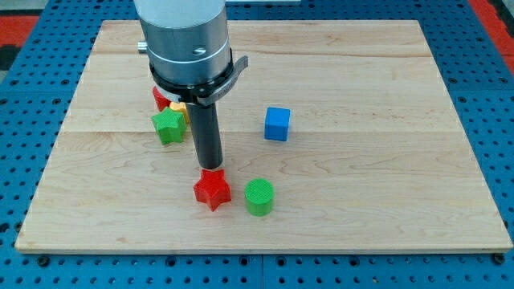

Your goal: Push the yellow hexagon to the top right of the board

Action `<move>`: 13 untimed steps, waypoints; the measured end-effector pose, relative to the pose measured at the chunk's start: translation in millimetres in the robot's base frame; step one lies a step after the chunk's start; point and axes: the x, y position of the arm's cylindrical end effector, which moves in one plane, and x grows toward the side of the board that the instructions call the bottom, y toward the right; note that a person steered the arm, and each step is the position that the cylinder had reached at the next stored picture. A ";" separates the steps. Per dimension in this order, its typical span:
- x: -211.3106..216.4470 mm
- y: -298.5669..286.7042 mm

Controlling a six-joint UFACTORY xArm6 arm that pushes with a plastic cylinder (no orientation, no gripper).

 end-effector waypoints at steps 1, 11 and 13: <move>0.3 -25.9; -232.8 -11.6; -264.2 -17.1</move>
